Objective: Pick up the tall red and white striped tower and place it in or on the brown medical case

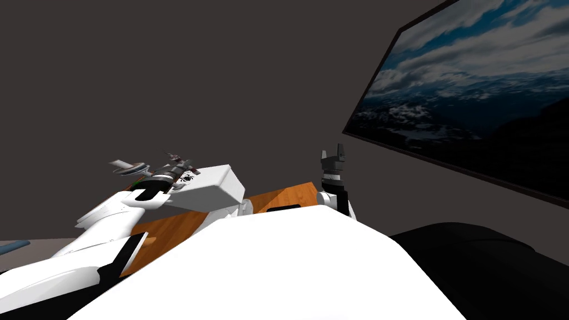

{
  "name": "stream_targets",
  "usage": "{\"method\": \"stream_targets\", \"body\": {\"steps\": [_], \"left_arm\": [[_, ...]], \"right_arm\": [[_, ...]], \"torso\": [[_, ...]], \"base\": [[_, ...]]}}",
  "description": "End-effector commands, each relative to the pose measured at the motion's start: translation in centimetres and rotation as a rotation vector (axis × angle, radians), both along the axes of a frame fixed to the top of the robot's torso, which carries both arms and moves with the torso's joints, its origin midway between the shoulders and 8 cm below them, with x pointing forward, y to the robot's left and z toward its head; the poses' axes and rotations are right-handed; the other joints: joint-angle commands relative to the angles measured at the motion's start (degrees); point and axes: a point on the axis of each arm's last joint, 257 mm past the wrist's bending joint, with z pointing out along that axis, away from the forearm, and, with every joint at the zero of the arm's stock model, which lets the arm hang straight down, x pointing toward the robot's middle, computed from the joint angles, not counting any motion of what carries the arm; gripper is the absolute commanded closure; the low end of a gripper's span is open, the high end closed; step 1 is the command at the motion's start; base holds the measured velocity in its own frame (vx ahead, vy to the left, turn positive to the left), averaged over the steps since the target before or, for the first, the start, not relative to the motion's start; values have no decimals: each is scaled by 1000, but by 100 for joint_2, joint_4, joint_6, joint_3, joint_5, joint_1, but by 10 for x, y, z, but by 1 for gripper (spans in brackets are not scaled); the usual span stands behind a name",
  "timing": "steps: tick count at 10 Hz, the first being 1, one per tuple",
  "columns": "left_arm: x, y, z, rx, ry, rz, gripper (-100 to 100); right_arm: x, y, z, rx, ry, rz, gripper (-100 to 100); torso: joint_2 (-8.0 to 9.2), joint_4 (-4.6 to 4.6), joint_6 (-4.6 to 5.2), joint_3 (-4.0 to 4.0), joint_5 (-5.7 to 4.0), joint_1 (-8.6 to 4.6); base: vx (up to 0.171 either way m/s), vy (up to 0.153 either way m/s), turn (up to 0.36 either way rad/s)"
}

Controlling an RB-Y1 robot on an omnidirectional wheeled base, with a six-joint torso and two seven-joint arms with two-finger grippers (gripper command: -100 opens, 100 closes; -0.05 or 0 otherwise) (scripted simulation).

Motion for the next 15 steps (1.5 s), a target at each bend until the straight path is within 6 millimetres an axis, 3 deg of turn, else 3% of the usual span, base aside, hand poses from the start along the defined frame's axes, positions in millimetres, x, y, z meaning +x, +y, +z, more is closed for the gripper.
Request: {"method": "stream_targets", "body": {"steps": [1,2,3,4,5,6,10,11,12,13,14,15], "left_arm": [[2,-6,-15,-1,31,-9,-100],[1,-2,-10,-2,19,-2,-100],[1,-2,-11,-2,21,-4,0],[1,6,9,8,3,6,-100],[2,3,0,4,12,3,-100],[2,4,2,4,10,3,100],[2,4,1,2,10,3,100],[2,4,1,2,10,3,0],[2,4,1,2,10,3,100],[2,4,1,2,10,3,0],[6,-3,4,-4,-3,-18,100],[6,-4,5,-6,-5,-21,100]], "right_arm": [[0,0,0,0,0,0,0],[0,0,0,0,0,0,0],[0,0,0,0,0,0,0],[0,0,0,0,0,0,0],[0,0,0,0,0,0,0],[0,0,0,0,0,0,0],[0,0,0,1,0,0,0],[0,0,0,1,0,0,0],[0,0,0,1,0,0,0],[0,0,0,1,0,0,0],[0,0,0,1,0,0,0],[0,0,0,1,-1,0,0]], "torso": [[0,0,0,0,0,0],[-18,-6,0,-12,3,9],[7,-2,-2,0,-3,-29],[29,4,-2,14,-12,-61],[31,6,1,16,-18,-76],[37,6,-2,19,-17,-80],[45,9,-3,24,-24,-87],[46,9,-3,25,-24,-87],[47,9,-4,25,-25,-87],[47,10,-4,26,-25,-88],[47,10,-4,26,-25,-88],[84,15,-12,45,-25,-113]], "base": [[184,231,-75],[68,105,-28],[13,20,-1],[28,3,-71],[17,3,-21],[0,0,0],[0,0,-3],[0,0,0],[0,0,0],[0,0,0],[-112,-76,95],[-168,-106,127]]}}
